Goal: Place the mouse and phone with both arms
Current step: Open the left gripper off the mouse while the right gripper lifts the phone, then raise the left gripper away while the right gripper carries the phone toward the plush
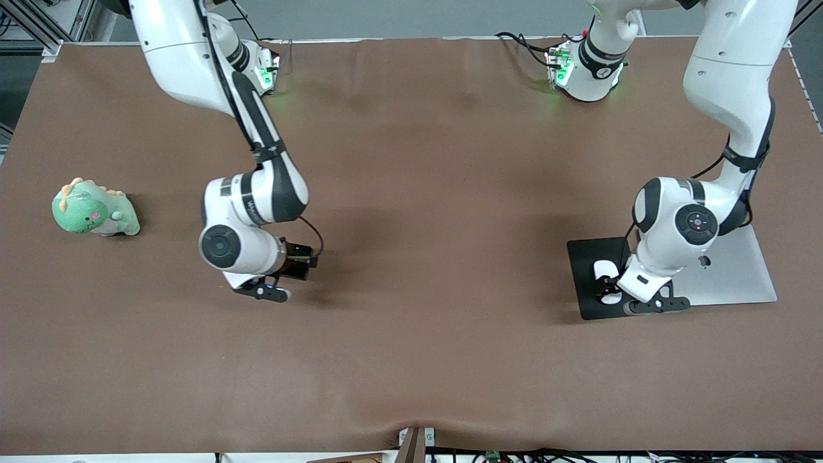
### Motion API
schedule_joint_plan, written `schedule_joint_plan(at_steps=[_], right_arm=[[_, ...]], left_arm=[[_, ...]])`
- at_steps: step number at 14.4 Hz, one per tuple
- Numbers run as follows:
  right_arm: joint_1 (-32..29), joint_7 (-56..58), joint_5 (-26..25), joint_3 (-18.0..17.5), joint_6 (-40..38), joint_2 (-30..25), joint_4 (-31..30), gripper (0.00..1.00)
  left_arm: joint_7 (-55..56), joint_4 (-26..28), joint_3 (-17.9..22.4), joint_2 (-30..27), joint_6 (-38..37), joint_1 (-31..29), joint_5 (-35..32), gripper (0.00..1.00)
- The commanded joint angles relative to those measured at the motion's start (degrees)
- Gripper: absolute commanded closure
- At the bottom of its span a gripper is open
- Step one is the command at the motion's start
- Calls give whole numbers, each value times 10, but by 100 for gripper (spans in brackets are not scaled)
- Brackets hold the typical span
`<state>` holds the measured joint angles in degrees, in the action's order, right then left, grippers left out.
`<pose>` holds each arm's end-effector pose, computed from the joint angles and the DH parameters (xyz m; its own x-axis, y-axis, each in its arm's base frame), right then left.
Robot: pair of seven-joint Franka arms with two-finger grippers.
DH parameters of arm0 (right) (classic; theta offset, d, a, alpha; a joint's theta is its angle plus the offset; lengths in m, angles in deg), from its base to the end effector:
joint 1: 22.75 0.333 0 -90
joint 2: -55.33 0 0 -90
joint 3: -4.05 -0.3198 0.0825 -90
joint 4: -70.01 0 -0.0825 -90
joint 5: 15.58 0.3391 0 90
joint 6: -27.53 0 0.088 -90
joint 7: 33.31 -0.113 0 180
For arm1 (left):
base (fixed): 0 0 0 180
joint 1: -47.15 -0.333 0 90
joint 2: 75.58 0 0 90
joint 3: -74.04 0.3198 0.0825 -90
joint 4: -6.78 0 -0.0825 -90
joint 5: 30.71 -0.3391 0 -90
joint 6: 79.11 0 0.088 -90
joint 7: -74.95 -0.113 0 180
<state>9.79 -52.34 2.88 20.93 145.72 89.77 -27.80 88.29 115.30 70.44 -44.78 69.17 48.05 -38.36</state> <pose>0.5826 0.2025 0.2648 0.9522 -0.2033 -0.2279 -0.2101 -0.9777 -0.0057 0.6209 -0.0476 0.2647 0.9850 0.0554 0.1637 0.0590 -0.9981 -0.0177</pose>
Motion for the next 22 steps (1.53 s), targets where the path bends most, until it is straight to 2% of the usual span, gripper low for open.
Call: schedule_joint_plan(at_steps=[1, 8, 12, 20, 22], right_arm=[[-5, 39, -19, 21, 6, -35, -51, 100], [-5, 156, -20, 101, 35, -60, -118, 100], [-17, 245, -20, 135, 81, -63, -164, 100], [-111, 375, -19, 138, 89, -68, -200, 100], [-119, 378, -18, 138, 103, -68, -218, 100]], left_arm=[[-1, -63, -4, -24, -110, -5, -10, 0], [-23, -183, -4, -68, -301, -7, -1, 0], [-23, -199, -4, -114, -340, -20, -1, 0], [-44, -214, -5, -209, -487, -19, 0, 0], [-73, -212, -4, -238, -508, -20, 27, 0]])
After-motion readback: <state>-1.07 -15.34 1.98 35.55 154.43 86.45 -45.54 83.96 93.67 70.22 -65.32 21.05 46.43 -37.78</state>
